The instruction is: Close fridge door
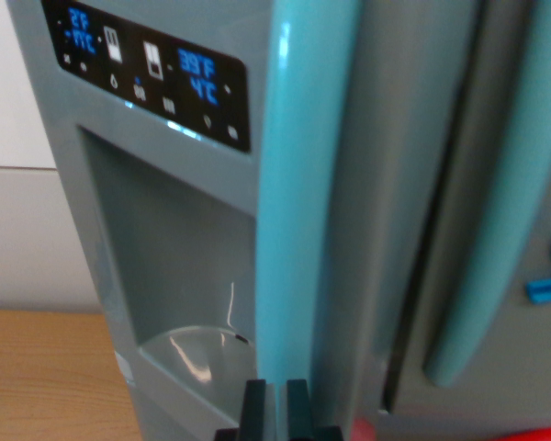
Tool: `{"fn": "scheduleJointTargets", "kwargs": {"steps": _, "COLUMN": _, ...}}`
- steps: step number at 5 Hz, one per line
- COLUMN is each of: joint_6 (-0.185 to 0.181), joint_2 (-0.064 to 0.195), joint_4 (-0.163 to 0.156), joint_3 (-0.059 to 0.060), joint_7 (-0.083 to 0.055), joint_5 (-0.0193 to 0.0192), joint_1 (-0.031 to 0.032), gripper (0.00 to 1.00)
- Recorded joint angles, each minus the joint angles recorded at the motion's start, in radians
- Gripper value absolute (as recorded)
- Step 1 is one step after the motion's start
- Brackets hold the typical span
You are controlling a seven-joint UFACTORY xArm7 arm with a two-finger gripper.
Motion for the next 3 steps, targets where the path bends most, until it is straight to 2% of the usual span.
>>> {"fn": "scheduleJointTargets", "kwargs": {"steps": 1, "joint_6": 0.000, "joint_2": 0.000, "joint_4": 0.000, "joint_3": 0.000, "joint_7": 0.000, "joint_5": 0.0000, "joint_1": 0.0000, "gripper": 1.00}}
{"fn": "scheduleJointTargets", "kwargs": {"steps": 2, "joint_6": 0.000, "joint_2": 0.071, "joint_4": 0.048, "joint_3": 0.009, "joint_7": 0.000, "joint_5": 0.0000, "joint_1": 0.0000, "gripper": 1.00}}
{"fn": "scheduleJointTargets", "kwargs": {"steps": 3, "joint_6": 0.000, "joint_2": 0.071, "joint_4": 0.048, "joint_3": 0.009, "joint_7": 0.000, "joint_5": 0.0000, "joint_1": 0.0000, "gripper": 1.00}}
